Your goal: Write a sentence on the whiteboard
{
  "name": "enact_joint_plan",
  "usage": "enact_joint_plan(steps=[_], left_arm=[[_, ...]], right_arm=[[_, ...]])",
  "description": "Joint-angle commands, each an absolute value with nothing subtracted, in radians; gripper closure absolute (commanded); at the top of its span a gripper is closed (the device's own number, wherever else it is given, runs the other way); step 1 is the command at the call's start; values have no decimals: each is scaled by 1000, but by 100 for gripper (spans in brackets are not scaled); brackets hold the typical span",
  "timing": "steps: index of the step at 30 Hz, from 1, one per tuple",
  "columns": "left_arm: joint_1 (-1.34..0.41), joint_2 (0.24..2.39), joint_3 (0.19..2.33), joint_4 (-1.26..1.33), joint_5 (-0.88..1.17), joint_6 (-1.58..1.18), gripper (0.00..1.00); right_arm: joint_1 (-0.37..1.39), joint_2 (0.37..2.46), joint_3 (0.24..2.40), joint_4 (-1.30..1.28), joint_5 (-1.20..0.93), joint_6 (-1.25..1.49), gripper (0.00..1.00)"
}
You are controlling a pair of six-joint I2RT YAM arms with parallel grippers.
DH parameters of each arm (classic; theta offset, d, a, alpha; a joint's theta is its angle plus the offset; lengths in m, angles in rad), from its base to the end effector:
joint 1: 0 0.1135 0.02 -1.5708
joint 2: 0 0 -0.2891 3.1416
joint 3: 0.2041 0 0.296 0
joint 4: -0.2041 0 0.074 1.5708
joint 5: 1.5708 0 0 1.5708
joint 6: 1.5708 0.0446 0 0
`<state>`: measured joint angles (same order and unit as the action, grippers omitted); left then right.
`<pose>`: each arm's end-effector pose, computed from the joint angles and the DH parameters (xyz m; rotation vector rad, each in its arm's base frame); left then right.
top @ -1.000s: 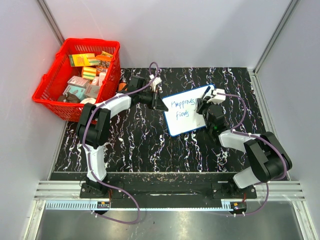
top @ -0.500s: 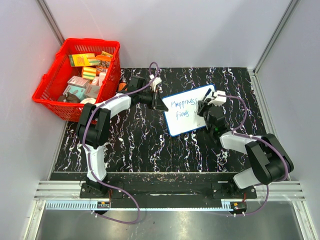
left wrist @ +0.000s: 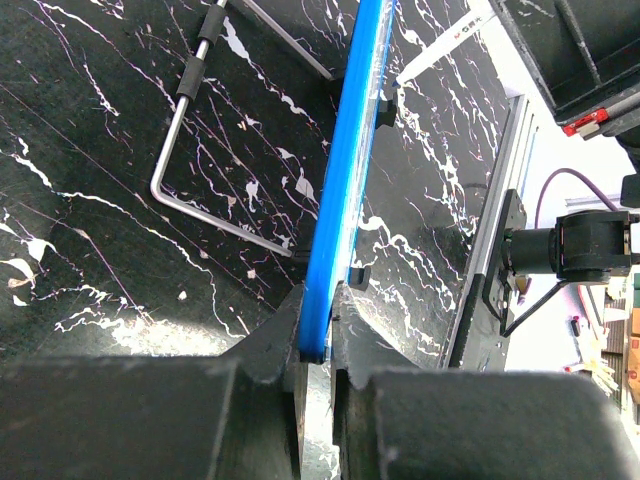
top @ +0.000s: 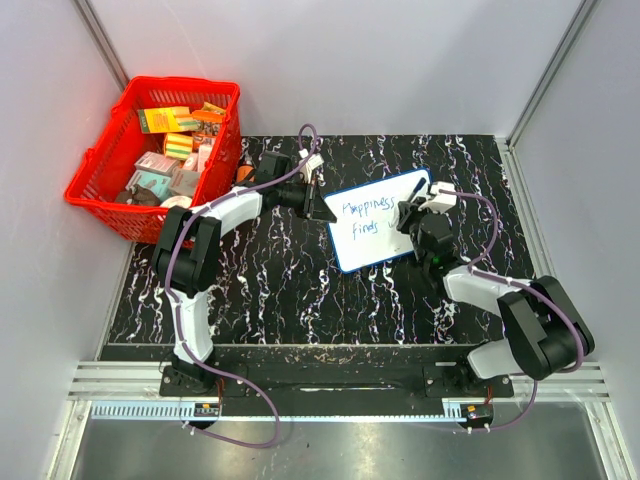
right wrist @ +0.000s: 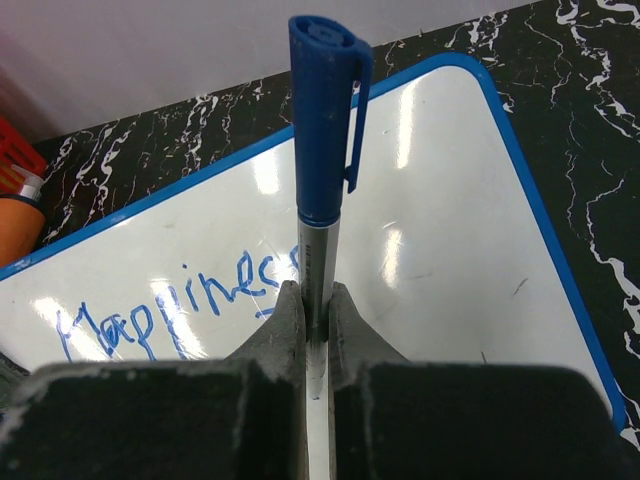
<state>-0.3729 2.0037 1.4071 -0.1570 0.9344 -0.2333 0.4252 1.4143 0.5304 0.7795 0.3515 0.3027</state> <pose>0.4415 -0.2112 0.1939 0.6534 2.2317 -1.3874 0.2982 0.1182 0.2009 0.1628 1.6672 0.2558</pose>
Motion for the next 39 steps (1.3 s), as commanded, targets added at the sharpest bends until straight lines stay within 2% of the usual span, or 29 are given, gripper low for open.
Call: enact_joint_plan(steps=[1, 13, 39], left_arm=[[-402, 2045, 1365, -244, 707, -83, 100], [-400, 2048, 1362, -245, 712, -81, 100], [-400, 2045, 1365, -250, 707, -81, 100]], right_arm=[[416, 1391, 571, 793, 393, 290, 100], [391, 1469, 643, 756, 396, 302, 100], [387, 1500, 585, 735, 298, 364, 100]])
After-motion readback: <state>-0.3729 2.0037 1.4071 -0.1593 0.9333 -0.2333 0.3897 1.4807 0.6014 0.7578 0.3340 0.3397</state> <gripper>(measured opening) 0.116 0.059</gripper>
